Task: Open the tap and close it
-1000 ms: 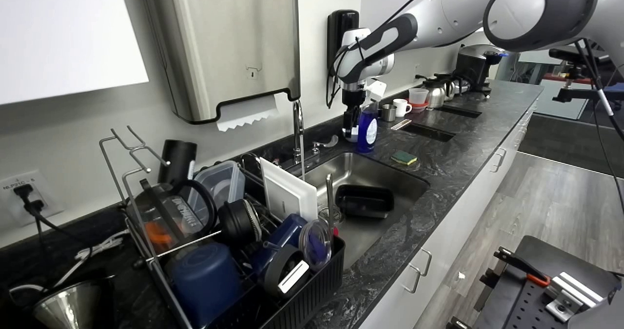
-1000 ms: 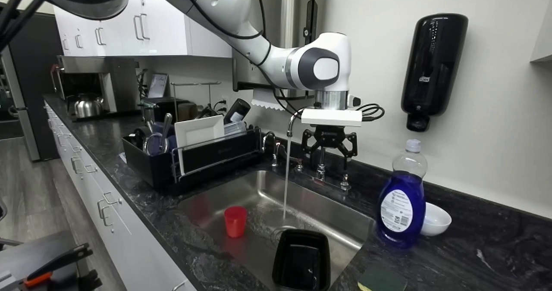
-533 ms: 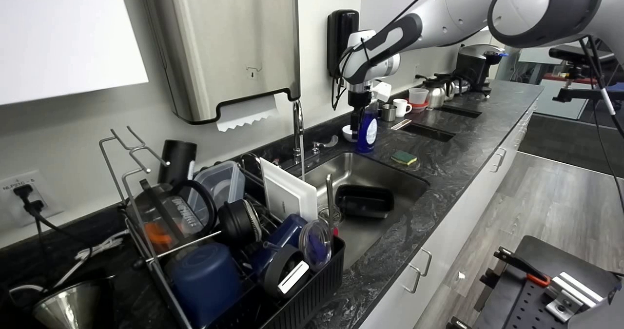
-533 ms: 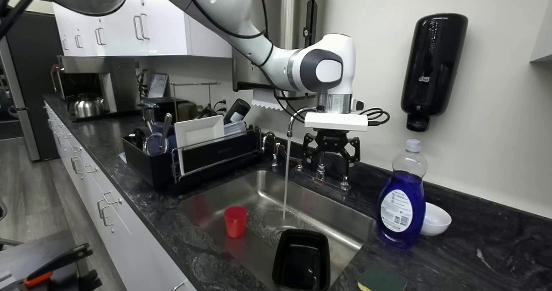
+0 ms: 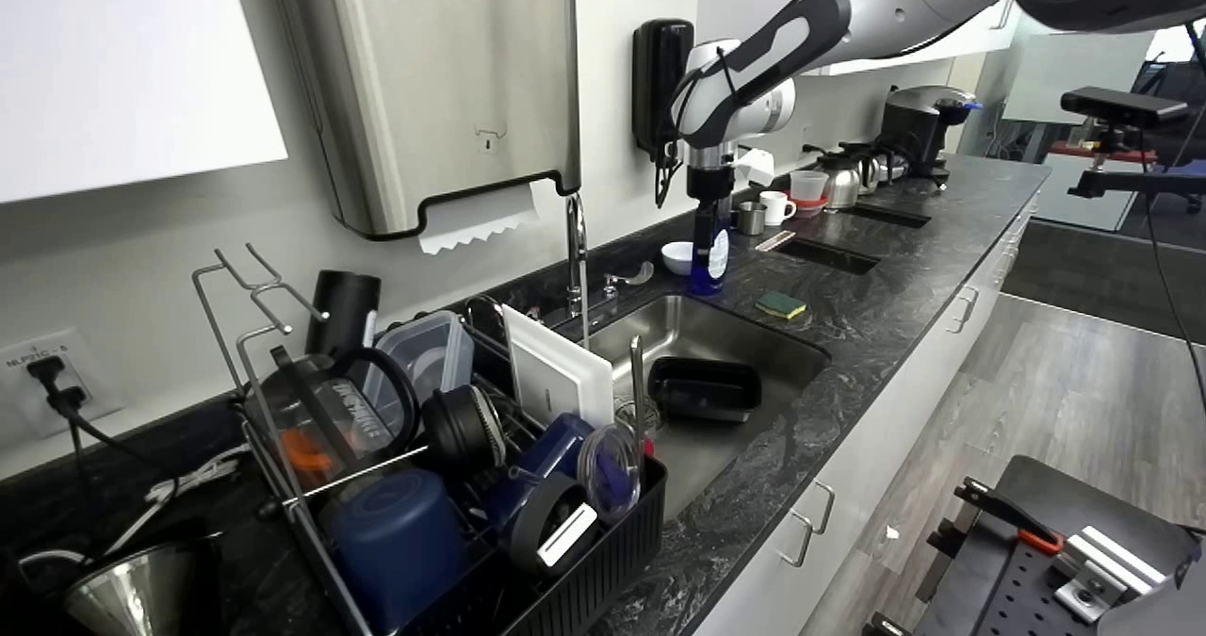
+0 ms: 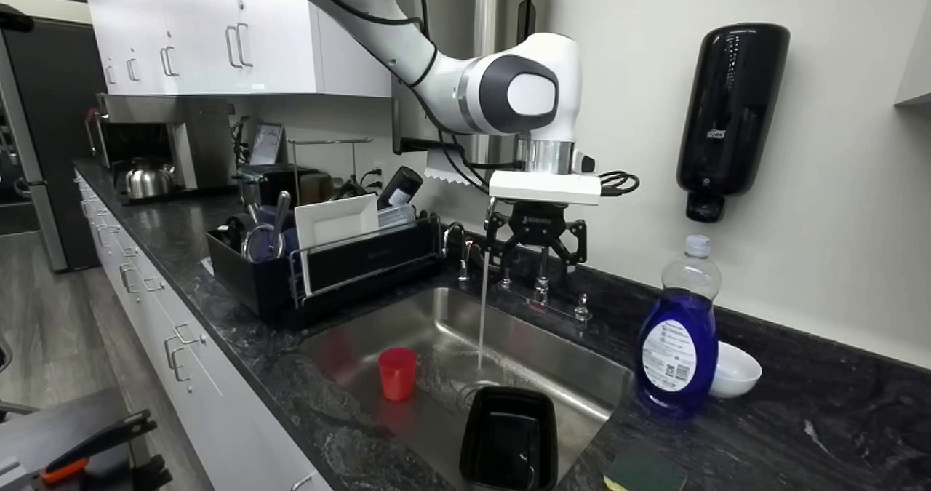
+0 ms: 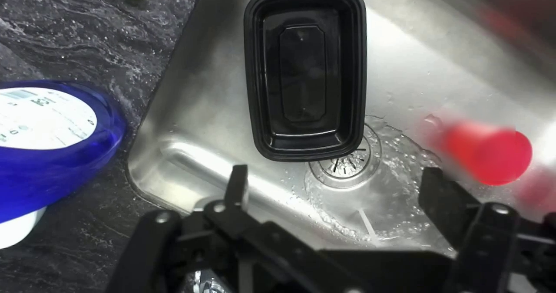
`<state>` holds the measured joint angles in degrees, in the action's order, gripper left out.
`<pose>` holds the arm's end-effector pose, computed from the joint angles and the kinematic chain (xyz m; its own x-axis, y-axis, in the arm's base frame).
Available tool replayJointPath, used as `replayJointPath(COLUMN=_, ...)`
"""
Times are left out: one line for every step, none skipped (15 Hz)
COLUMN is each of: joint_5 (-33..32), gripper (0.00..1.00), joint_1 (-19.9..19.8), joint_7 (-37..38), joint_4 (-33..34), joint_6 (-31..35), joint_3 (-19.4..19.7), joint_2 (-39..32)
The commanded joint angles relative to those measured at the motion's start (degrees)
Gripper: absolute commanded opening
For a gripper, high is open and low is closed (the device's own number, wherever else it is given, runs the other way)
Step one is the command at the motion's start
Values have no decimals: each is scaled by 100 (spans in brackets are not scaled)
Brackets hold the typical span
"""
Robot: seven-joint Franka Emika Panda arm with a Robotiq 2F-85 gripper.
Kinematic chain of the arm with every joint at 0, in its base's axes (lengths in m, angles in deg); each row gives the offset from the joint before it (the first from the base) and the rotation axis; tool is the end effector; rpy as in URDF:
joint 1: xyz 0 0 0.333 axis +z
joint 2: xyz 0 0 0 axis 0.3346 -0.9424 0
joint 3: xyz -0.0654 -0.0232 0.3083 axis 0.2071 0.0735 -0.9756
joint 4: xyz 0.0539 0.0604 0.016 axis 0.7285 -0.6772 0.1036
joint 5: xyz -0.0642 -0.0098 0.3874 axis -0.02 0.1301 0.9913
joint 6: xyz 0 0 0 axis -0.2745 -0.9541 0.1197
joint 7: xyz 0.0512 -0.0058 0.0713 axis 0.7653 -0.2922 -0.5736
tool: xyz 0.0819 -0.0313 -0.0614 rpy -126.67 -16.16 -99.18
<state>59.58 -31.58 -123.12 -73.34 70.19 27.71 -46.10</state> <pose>0.6821 -0.1435 0.3052 0.8229 0.5666 -0.0416 0.5676 -0.8231 0.0181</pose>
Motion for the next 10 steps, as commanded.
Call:
replayJointPath(joint_5=3, gripper=100, joint_1=4, joint_7=-3, joint_4=25, joint_6=-19, joint_3=5, joint_2=-5)
replayJointPath(joint_5=3, gripper=100, joint_1=3, joint_7=-2, joint_4=28, joint_6=-18, joint_3=5, joint_2=-17)
replayJointPath(joint_5=2, gripper=100, joint_1=1, joint_7=-2, joint_4=31, joint_6=-17, joint_3=8, joint_2=-33)
replayJointPath(joint_5=16, gripper=100, joint_1=-13, joint_7=-100, joint_4=165, joint_6=-165, joint_3=-21, joint_2=-132)
replayJointPath(joint_5=141, gripper=100, joint_1=-74, joint_7=-286, joint_4=288, joint_6=-259, joint_3=-116, joint_2=-237)
replayJointPath(joint_5=229, gripper=100, joint_1=-112, joint_7=-457, joint_4=370, joint_6=-304, joint_3=-190, joint_2=-324)
replayJointPath(joint_5=291, gripper=100, joint_1=-112, joint_7=-556, joint_4=473, joint_6=-377, joint_3=-229, joint_2=-423)
replayJointPath(joint_5=361, gripper=100, joint_1=-122, joint_7=-698, joint_4=570, joint_6=-409, joint_3=-281, joint_2=-530)
replayJointPath(joint_5=399, gripper=100, joint_1=-125, joint_7=-820, joint_4=659, joint_6=-424, joint_3=-317, joint_2=-627)
replayJointPath(joint_5=436, gripper=100, joint_1=-129, joint_7=-931, joint_4=749, joint_6=-421, joint_3=-345, joint_2=-733)
